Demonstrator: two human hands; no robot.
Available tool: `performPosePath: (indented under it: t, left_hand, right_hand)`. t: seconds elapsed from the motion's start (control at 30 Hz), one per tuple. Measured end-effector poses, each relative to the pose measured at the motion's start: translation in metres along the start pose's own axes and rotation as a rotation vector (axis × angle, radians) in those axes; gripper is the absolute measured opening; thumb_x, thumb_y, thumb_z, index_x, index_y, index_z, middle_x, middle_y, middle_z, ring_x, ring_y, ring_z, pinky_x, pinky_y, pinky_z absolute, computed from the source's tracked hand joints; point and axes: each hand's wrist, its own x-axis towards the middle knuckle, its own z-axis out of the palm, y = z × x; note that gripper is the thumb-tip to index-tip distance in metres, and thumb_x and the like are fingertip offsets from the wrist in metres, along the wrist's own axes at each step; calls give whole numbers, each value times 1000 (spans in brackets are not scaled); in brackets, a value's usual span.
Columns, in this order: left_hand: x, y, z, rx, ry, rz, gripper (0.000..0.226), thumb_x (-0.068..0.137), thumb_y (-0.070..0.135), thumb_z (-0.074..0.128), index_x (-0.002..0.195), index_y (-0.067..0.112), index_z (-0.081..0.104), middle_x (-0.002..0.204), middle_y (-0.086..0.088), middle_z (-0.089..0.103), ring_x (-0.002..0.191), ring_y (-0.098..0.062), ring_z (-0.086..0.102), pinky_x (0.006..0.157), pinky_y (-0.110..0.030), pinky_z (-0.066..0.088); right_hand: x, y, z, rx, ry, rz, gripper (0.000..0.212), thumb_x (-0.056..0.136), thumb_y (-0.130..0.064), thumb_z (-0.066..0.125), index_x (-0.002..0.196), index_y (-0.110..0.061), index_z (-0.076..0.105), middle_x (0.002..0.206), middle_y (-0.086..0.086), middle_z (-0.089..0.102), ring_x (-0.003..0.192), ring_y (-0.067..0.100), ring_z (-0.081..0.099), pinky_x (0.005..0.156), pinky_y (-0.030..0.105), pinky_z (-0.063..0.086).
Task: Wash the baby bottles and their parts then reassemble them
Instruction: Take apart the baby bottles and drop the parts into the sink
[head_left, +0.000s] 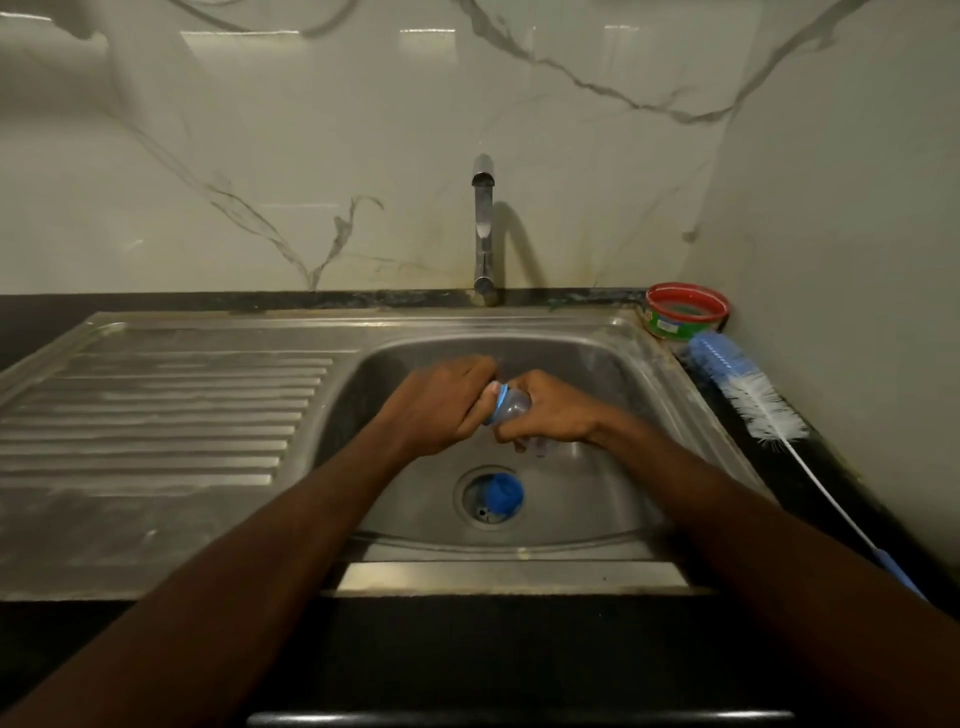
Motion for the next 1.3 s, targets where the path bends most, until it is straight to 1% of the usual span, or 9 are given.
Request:
performPosePath:
  t: [0.2,0.3,0.4,0.5,0.67,0.8,0.93,1.17,1.3]
  left_hand:
    - [8,10,9,228,143,-35,48,99,39,29,76,17,65,75,-4,64,66,-20,59,56,-26,28]
    - [9,15,11,227,-68,-264,46,104,40,29,79,20,62,88,-4,71,77,-21,64,61,-30,38]
    - [8,3,21,-181,-443,-689,59,105,56,24,106,18,69,114,-6,72,101,-26,66,93,-44,51]
    - [5,2,13,-560,-336,-805,83,94,79,23,85,14,74,79,-9,76,70,-21,70,79,-41,58]
    - [-2,1,-10,-816,-148,-288,51,91,47,69,136,25,58,125,5,66,110,-11,67,73,-33,63]
    - [-1,-6,-10,-646,-27,37,49,84,24,84,128,18,66,123,10,68,114,-9,65,94,-26,54]
    - [-1,-12,-11,-721,-59,-39,48,85,25,83,128,16,65,121,8,67,111,-10,66,84,-27,60]
    - [2,-19,-7,-902,-182,-271,35,91,26,76,121,11,66,108,-3,72,98,-19,72,79,-33,62]
    - [4,-21,-8,-884,-186,-356,34,96,39,66,116,11,67,101,-9,74,92,-22,74,80,-34,62]
  right_hand:
    - [-4,-5,9,-191,94,-94,22,69,-19,86,83,-11,71,68,0,71,58,9,69,54,29,56]
    - [-3,-11,15,-472,187,-158,29,63,-36,82,85,-21,70,73,-6,69,61,10,65,58,35,57]
    - [-3,-15,19,-898,245,-157,48,68,-47,75,111,-29,65,92,-6,68,75,16,64,60,30,47]
    - [-1,-16,20,-862,272,-133,52,66,-51,75,113,-31,62,95,-5,67,81,19,65,62,29,44]
    - [-6,1,2,-568,329,-91,48,67,-41,84,110,-26,67,86,-13,63,75,2,62,58,14,41]
    - [-8,8,-3,-273,233,-215,40,69,-24,87,105,-27,68,83,-16,67,74,-7,64,61,10,46]
    - [-2,8,3,-230,238,-248,48,69,-30,84,113,-22,67,93,-9,70,81,4,67,71,25,57]
    - [2,3,4,-603,349,-239,51,75,-43,79,118,-31,52,96,-14,59,82,6,57,66,24,41]
    - [8,-5,4,-740,421,-232,42,91,-38,69,126,-21,54,109,-1,62,93,15,58,82,34,49]
